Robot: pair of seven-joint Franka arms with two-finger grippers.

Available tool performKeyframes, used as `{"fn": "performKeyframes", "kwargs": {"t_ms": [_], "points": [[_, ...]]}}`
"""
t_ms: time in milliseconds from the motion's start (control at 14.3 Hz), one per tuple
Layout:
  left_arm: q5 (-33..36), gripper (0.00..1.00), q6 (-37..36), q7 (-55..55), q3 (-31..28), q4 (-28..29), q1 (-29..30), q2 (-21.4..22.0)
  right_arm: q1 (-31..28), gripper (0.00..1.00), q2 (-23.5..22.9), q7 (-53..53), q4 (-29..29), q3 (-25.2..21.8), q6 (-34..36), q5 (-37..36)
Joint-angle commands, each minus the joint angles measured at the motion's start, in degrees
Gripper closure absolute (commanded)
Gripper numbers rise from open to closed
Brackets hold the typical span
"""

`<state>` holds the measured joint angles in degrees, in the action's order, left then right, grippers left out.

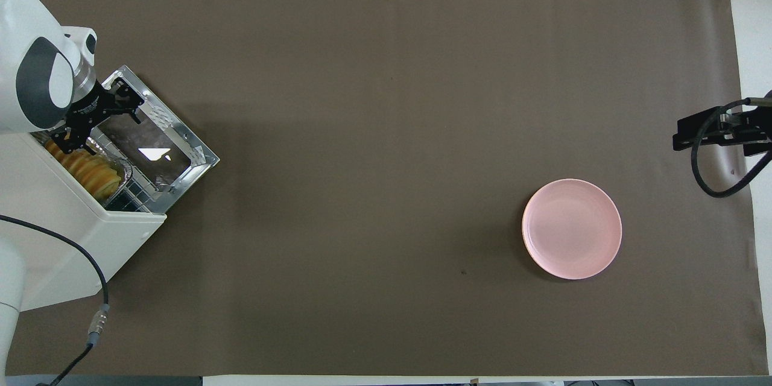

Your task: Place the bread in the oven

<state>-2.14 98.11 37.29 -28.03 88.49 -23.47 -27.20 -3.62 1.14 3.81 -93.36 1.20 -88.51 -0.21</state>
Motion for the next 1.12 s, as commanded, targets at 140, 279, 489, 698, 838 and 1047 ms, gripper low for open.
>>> {"fn": "performKeyframes", "kwargs": {"t_ms": [140, 279, 489, 698, 838, 1047], "points": [[1.79, 0.00, -0.28, -6.87, 0.00, -1.73, -0.87, 0.92, -0.60, 0.00, 1.06, 0.32, -1.21, 0.38, 0.09, 1.09], [1.62, 0.00, -2.38, -8.90, 0.08, -5.15, -1.57, 1.01, -0.60, 0.00, 1.14, 0.32, -1.21, 0.38, 0.09, 1.09], [0.83, 0.00, -5.99, -10.73, 0.26, -7.10, -1.57, 3.02, -1.13, 0.00, 1.06, 0.23, -1.29, 0.30, 0.00, 1.09], [0.82, 0.00, -8.01, -19.24, 0.35, -6.84, -1.93, 7.24, -0.95, 0.00, 0.80, 0.32, -0.77, 0.30, -1.13, 1.09], [0.74, 0.00, -10.82, -23.57, 0.35, -6.05, -2.10, 9.96, -0.60, 0.00, 0.62, 0.14, -0.77, 0.30, -3.76, 1.00], [0.82, 0.00, -13.99, -29.71, 0.26, -4.29, -2.37, 14.88, -0.60, 0.00, 0.53, 0.32, -0.59, 0.30, -4.13, 0.56]]}}
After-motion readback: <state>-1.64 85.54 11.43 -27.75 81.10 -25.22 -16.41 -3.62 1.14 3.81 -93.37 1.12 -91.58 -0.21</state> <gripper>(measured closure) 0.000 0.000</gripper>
